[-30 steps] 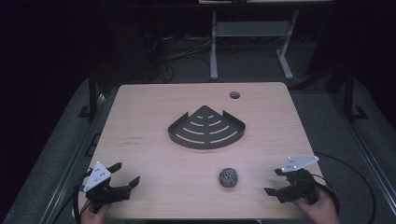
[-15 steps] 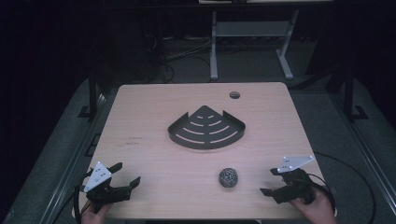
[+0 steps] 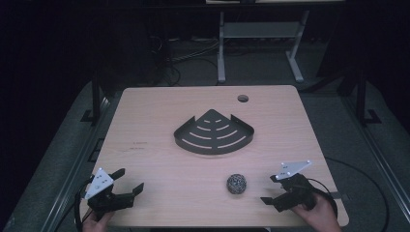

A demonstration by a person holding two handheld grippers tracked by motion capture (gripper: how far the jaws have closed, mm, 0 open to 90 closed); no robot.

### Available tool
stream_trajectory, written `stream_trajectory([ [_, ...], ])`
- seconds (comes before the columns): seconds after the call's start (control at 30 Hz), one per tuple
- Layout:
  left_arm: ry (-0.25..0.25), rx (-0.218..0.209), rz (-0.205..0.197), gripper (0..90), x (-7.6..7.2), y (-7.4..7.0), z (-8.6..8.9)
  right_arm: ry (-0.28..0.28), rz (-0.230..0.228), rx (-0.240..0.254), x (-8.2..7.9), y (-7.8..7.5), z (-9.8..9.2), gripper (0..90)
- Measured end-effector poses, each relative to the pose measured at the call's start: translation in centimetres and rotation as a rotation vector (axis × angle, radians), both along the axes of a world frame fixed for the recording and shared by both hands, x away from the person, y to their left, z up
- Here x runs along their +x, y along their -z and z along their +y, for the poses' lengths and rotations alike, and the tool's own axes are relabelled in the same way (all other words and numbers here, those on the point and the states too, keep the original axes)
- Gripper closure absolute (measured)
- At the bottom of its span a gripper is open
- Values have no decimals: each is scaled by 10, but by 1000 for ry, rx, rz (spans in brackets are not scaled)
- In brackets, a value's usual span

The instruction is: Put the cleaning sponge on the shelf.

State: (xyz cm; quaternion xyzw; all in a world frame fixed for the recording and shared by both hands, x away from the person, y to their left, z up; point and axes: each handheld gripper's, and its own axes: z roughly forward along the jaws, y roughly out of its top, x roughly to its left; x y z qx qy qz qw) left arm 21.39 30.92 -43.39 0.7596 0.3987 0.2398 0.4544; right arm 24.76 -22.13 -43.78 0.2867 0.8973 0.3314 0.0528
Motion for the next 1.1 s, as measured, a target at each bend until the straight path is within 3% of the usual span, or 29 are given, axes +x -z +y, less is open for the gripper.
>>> stream_trajectory([
  [0.2, 5, 4, -1, 133, 0, 0, -2, -31, -15, -4, 0, -2, 11, 168],
  [1.1, 18, 1, 0, 133, 1, -1, -5, -112, -9, -44, 12, -6, 48, 167],
])
